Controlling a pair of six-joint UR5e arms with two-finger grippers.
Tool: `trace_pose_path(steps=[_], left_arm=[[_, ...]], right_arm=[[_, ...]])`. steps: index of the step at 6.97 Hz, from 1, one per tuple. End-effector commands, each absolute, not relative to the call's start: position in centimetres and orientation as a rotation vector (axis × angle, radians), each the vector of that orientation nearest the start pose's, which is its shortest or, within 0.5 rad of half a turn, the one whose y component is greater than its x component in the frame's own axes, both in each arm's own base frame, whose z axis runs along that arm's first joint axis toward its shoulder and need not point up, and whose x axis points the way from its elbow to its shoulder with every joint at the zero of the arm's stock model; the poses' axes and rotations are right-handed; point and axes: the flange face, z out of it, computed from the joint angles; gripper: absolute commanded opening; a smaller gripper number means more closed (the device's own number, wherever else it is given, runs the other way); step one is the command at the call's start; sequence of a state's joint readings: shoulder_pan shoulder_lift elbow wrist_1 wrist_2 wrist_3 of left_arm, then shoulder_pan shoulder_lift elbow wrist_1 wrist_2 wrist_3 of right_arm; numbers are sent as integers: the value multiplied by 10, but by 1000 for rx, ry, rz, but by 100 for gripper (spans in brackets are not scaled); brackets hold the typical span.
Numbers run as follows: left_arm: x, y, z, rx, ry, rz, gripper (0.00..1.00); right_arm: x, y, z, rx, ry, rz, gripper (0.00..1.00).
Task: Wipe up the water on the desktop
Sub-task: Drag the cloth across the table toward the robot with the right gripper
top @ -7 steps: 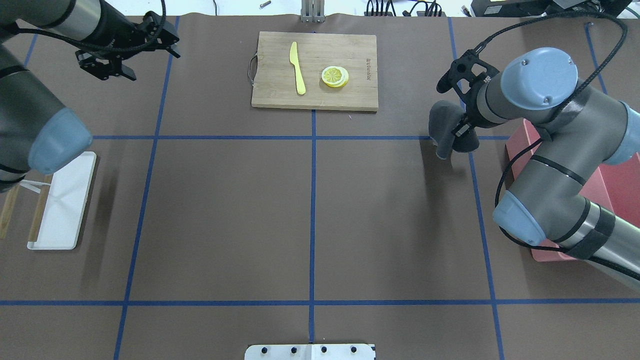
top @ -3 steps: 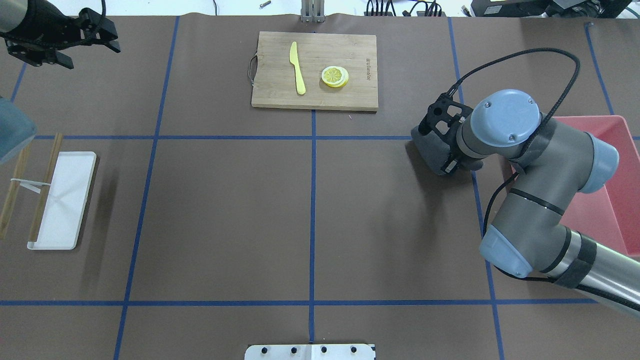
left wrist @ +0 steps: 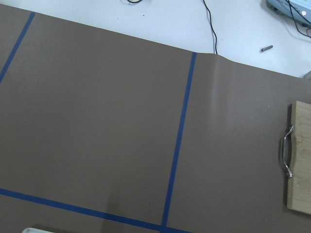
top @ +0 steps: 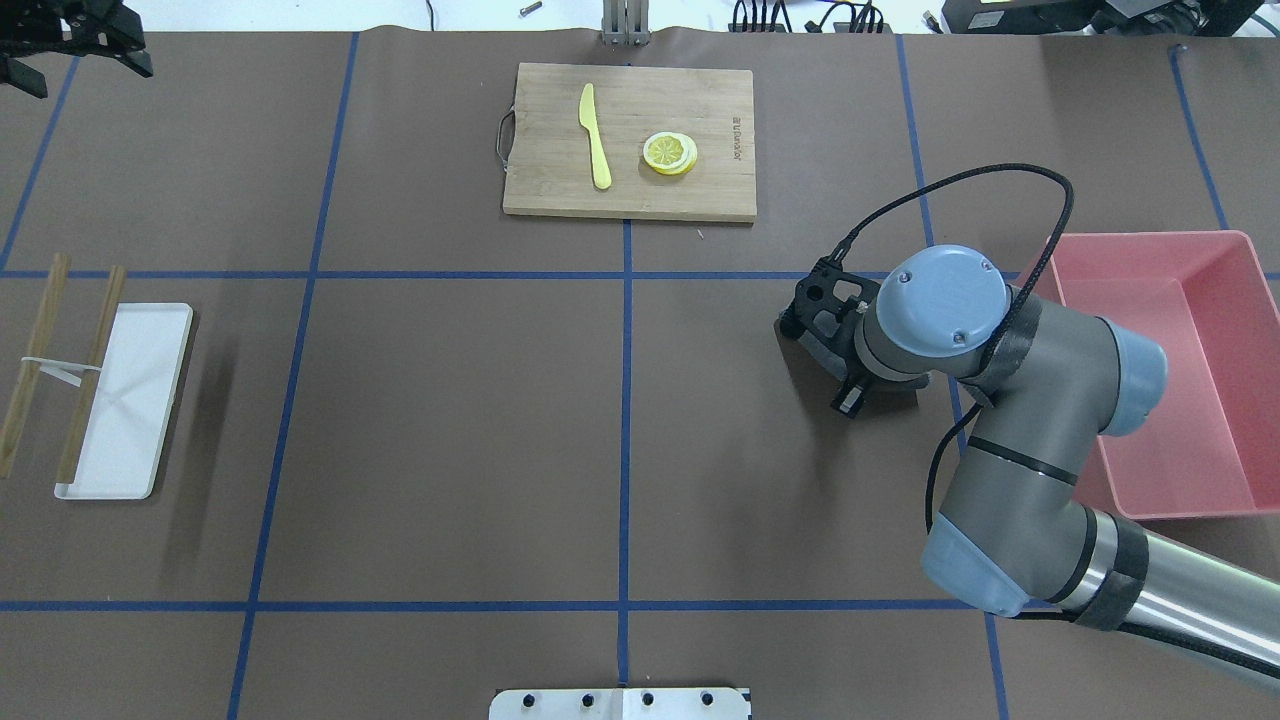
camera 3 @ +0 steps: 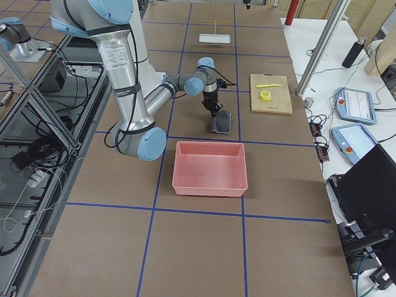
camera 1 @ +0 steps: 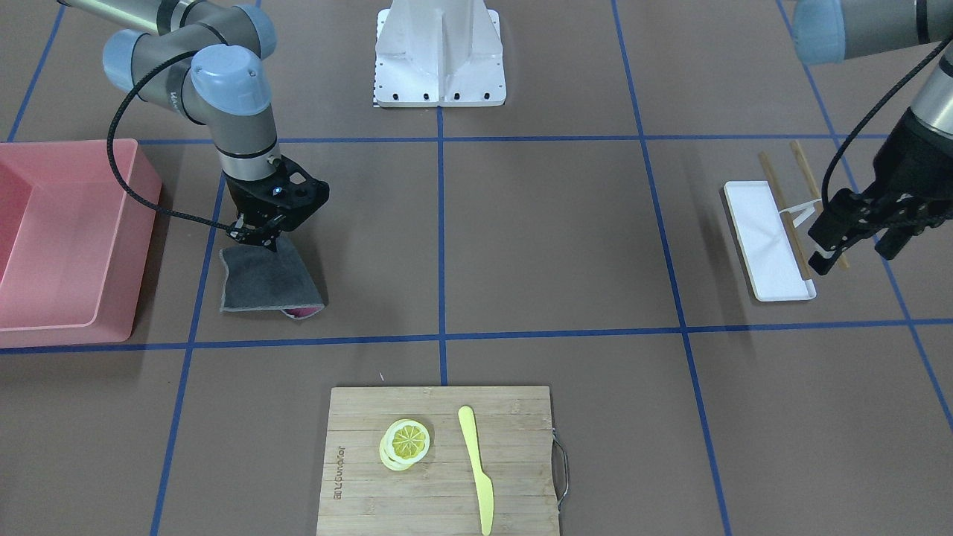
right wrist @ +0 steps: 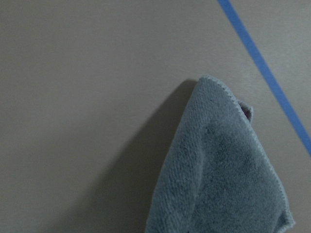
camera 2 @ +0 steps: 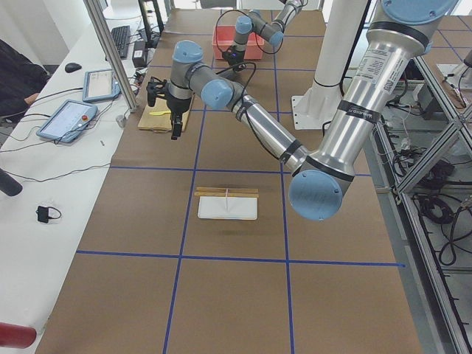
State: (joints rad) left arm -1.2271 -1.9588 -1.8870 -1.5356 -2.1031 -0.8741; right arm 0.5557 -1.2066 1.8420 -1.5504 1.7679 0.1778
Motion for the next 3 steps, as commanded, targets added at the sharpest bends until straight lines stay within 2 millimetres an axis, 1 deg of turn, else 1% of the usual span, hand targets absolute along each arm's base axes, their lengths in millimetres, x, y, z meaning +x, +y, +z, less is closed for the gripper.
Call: trace_pose_path(steps=[1,2,3], left_arm=[[80,-596,324,258,750,-314,99],[63,-601,329,269,738,-315,99],[57,-602,333,261,721,-300,99]], right_arm=[[-471,-374,314,397,-682,-870,0],[-484,-354,301,369,-729,-853,0],[-491,-342,290,316,-798,-850,0]])
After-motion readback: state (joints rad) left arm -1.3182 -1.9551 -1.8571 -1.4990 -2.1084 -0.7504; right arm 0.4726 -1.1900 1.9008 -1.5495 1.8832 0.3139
